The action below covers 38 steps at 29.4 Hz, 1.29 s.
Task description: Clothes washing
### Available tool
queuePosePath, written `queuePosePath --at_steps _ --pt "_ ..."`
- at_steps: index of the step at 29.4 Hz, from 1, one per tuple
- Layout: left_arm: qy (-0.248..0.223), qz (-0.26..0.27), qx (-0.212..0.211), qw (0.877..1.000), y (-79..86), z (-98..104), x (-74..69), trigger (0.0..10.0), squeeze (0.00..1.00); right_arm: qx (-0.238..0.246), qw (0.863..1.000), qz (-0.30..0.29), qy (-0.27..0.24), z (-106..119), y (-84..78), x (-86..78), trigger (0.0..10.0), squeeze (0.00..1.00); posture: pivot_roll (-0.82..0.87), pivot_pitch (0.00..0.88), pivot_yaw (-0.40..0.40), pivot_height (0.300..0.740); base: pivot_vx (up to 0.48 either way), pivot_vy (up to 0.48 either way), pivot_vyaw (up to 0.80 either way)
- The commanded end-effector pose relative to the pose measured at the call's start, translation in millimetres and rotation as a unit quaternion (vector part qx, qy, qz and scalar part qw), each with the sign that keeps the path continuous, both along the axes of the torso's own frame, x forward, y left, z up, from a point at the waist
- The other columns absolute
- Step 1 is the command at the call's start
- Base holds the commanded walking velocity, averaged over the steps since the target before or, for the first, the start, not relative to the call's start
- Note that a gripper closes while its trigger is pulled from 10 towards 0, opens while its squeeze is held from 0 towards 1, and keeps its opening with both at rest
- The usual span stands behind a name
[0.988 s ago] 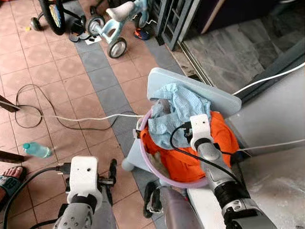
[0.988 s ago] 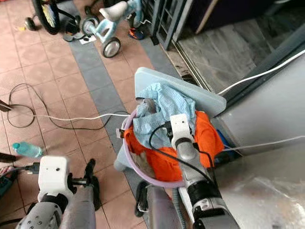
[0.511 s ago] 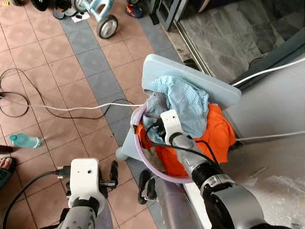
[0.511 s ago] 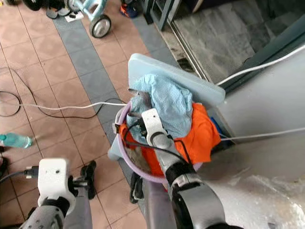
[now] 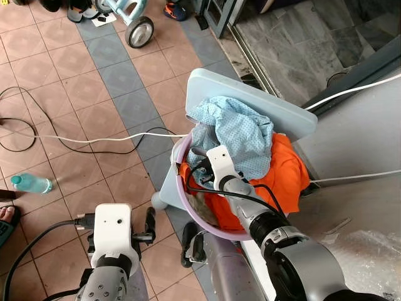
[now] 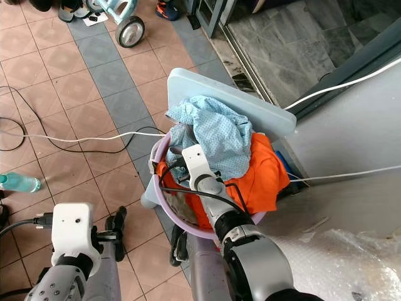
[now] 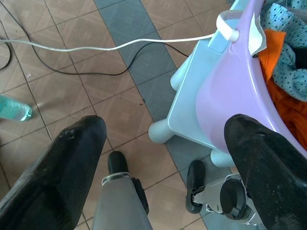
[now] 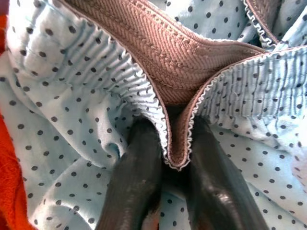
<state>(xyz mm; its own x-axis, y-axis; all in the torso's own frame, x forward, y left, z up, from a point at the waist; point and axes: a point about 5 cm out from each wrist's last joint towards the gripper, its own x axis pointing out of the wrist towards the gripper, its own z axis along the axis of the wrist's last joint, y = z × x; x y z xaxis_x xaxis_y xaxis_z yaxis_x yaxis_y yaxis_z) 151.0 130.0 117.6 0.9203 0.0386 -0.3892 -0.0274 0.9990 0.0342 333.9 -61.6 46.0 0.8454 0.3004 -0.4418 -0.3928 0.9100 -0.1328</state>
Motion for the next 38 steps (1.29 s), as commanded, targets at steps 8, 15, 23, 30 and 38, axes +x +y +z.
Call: queuePosePath --at_steps 8,15,23,30,38 --pt "0.007 0.006 0.018 1.0 8.0 -12 15.0 10.0 0.0 0.026 1.0 0.001 0.013 -1 -4.7 1.3 0.0 0.0 0.1 0.364 -0.188 0.74 0.0 0.0 0.0" --pt "-0.022 0.011 0.04 0.999 26.0 -18 35.5 10.0 0.0 0.06 0.998 -0.008 -0.032 19 -22.9 15.4 0.0 0.0 0.08 0.258 -0.142 0.74 0.0 0.0 0.0" --pt "-0.102 0.029 0.11 0.988 71.9 -29 52.4 10.0 0.0 0.102 0.988 -0.049 -0.105 34 -58.4 17.5 0.0 0.0 0.07 0.148 -0.107 0.74 0.0 0.0 0.0" --pt "-0.155 0.016 0.162 0.974 86.4 -33 74.7 10.0 0.0 0.126 0.969 -0.056 -0.203 54 -69.5 -1.2 0.0 0.0 0.04 0.027 -0.066 0.74 0.0 0.0 0.0" --pt "-0.204 -0.016 0.133 0.97 63.7 -28 101.6 10.0 0.0 0.132 0.944 -0.053 -0.299 96 -82.0 -25.2 0.0 0.0 0.01 0.0 -0.027 0.74 0.0 0.0 0.0"
